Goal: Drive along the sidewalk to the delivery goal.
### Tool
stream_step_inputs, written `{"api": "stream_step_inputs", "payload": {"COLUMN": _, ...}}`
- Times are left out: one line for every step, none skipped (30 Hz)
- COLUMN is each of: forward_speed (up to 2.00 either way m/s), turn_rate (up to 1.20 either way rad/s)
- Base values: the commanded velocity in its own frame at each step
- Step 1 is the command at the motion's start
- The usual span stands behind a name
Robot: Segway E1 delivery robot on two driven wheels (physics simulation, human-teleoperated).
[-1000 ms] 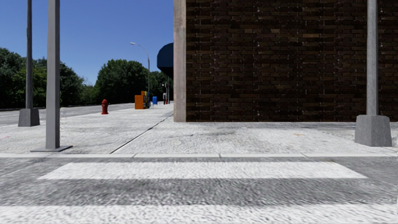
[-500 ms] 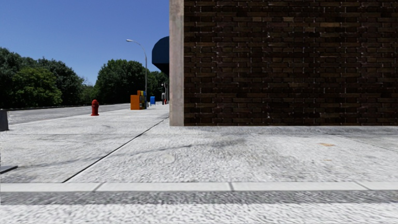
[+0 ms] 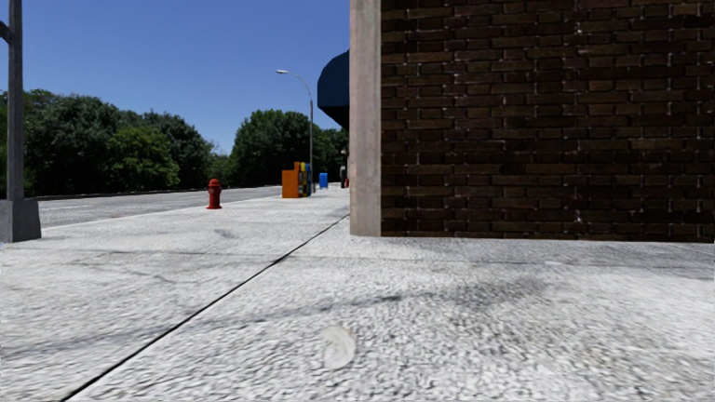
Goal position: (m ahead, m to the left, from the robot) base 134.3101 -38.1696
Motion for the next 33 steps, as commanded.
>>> {"api": "stream_step_inputs", "payload": {"forward_speed": 2.00, "turn_rate": 0.40}}
{"api": "stream_step_inputs", "payload": {"forward_speed": 2.00, "turn_rate": 0.39}}
{"api": "stream_step_inputs", "payload": {"forward_speed": 2.00, "turn_rate": 0.39}}
{"api": "stream_step_inputs", "payload": {"forward_speed": 2.00, "turn_rate": 0.38}}
{"api": "stream_step_inputs", "payload": {"forward_speed": 2.00, "turn_rate": 0.38}}
{"api": "stream_step_inputs", "payload": {"forward_speed": 2.00, "turn_rate": 0.37}}
{"api": "stream_step_inputs", "payload": {"forward_speed": 2.00, "turn_rate": 0.37}}
{"api": "stream_step_inputs", "payload": {"forward_speed": 2.00, "turn_rate": 0.34}}
{"api": "stream_step_inputs", "payload": {"forward_speed": 2.00, "turn_rate": 0.34}}
{"api": "stream_step_inputs", "payload": {"forward_speed": 2.00, "turn_rate": 0.34}}
{"api": "stream_step_inputs", "payload": {"forward_speed": 2.00, "turn_rate": 0.33}}
{"api": "stream_step_inputs", "payload": {"forward_speed": 2.00, "turn_rate": 0.33}}
{"api": "stream_step_inputs", "payload": {"forward_speed": 2.00, "turn_rate": 0.33}}
{"api": "stream_step_inputs", "payload": {"forward_speed": 2.00, "turn_rate": 0.31}}
{"api": "stream_step_inputs", "payload": {"forward_speed": 2.00, "turn_rate": 0.28}}
{"api": "stream_step_inputs", "payload": {"forward_speed": 2.00, "turn_rate": 0.24}}
{"api": "stream_step_inputs", "payload": {"forward_speed": 2.00, "turn_rate": 0.24}}
{"api": "stream_step_inputs", "payload": {"forward_speed": 2.00, "turn_rate": 0.19}}
{"api": "stream_step_inputs", "payload": {"forward_speed": 2.00, "turn_rate": 0.17}}
{"api": "stream_step_inputs", "payload": {"forward_speed": 2.00, "turn_rate": 0.17}}
{"api": "stream_step_inputs", "payload": {"forward_speed": 2.00, "turn_rate": 0.16}}
{"api": "stream_step_inputs", "payload": {"forward_speed": 2.00, "turn_rate": 0.15}}
{"api": "stream_step_inputs", "payload": {"forward_speed": 2.00, "turn_rate": 0.15}}
{"api": "stream_step_inputs", "payload": {"forward_speed": 2.00, "turn_rate": 0.15}}
{"api": "stream_step_inputs", "payload": {"forward_speed": 2.00, "turn_rate": 0.15}}
{"api": "stream_step_inputs", "payload": {"forward_speed": 2.00, "turn_rate": 0.15}}
{"api": "stream_step_inputs", "payload": {"forward_speed": 2.00, "turn_rate": 0.15}}
{"api": "stream_step_inputs", "payload": {"forward_speed": 2.00, "turn_rate": 0.15}}
{"api": "stream_step_inputs", "payload": {"forward_speed": 2.00, "turn_rate": 0.14}}
{"api": "stream_step_inputs", "payload": {"forward_speed": 2.00, "turn_rate": 0.14}}
{"api": "stream_step_inputs", "payload": {"forward_speed": 2.00, "turn_rate": 0.14}}
{"api": "stream_step_inputs", "payload": {"forward_speed": 2.00, "turn_rate": 0.14}}
{"api": "stream_step_inputs", "payload": {"forward_speed": 2.00, "turn_rate": 0.14}}
